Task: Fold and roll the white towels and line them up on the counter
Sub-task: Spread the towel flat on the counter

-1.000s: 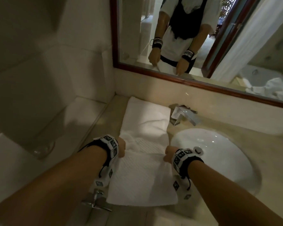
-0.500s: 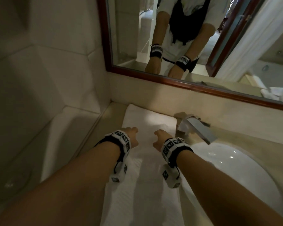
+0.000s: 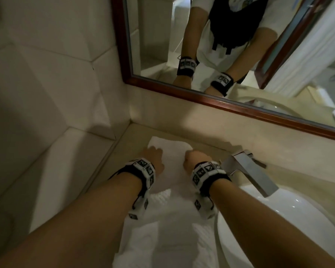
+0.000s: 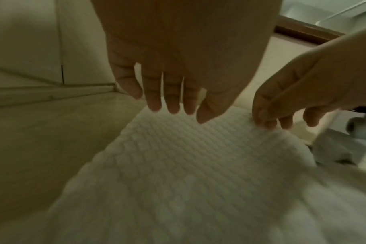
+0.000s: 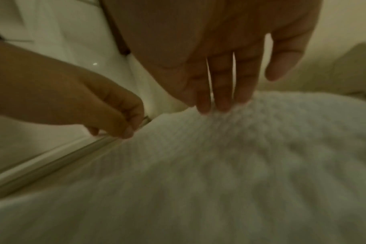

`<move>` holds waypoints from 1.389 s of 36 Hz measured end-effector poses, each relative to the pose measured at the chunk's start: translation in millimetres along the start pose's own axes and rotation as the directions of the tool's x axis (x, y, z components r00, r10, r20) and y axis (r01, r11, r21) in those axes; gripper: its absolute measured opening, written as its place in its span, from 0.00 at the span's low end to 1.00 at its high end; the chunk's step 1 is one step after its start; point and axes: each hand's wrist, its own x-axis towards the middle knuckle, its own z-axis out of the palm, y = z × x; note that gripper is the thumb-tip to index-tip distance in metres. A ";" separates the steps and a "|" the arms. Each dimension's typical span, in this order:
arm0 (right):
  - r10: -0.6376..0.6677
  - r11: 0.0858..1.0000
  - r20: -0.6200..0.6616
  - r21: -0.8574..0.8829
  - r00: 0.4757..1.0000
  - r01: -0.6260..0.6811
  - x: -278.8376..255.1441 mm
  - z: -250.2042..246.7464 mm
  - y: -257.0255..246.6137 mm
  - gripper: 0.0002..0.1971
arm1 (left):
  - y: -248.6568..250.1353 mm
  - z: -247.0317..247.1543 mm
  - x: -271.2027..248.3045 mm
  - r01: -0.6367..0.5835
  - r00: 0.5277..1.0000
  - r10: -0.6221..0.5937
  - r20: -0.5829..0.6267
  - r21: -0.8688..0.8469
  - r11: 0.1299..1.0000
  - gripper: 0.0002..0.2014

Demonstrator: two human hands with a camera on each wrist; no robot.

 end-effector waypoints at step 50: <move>0.142 0.983 -0.405 0.165 0.903 -0.080 15.8 -82.4 12.3 0.32 | -21.9 -102.0 -0.7 0.066 0.893 -0.247 -0.376 -0.433 0.899 0.38</move>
